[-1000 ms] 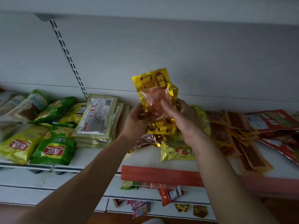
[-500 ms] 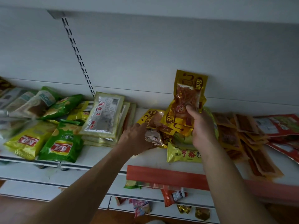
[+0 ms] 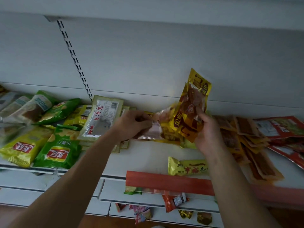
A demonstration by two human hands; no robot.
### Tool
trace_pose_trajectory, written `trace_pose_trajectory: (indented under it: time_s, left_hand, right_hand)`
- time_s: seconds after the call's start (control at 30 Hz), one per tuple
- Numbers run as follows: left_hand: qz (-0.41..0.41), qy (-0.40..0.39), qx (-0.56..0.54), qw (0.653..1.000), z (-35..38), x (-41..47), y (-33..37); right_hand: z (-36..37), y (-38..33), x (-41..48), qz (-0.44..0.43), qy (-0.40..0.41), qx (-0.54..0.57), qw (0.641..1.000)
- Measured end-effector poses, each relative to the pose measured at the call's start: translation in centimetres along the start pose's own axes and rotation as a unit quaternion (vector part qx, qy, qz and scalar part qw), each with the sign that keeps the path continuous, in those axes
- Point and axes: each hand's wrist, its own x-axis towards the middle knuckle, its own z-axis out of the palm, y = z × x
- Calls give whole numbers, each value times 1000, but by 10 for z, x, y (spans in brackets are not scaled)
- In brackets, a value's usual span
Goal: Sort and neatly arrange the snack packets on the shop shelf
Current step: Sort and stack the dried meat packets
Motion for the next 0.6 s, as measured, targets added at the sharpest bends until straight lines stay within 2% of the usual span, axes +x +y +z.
trace_pose_trajectory:
  time_s: [0.1, 0.17, 0.23, 0.37, 0.43, 0.6]
  left_hand:
    - [-2, 71, -191, 979, -1, 1, 7]
    - [8, 135, -241, 961, 4, 3, 9]
    - [19, 173, -210, 962, 13, 7, 8]
    - [1, 217, -76, 973, 34, 11, 8]
    - [-1, 219, -56, 974, 45, 8, 13]
    - [-11, 133, -236, 962, 58, 3, 24]
  right_hand:
    - [1, -2, -1, -8, -28, 28, 999]
    - [1, -2, -1, -12, -59, 45, 997]
    - [2, -3, -2, -14, -91, 50, 995]
    - [10, 0, -9, -14, -169, 39, 985]
    - [16, 4, -10, -16, -179, 2, 984]
    - [18, 10, -9, 2, -127, -57, 990]
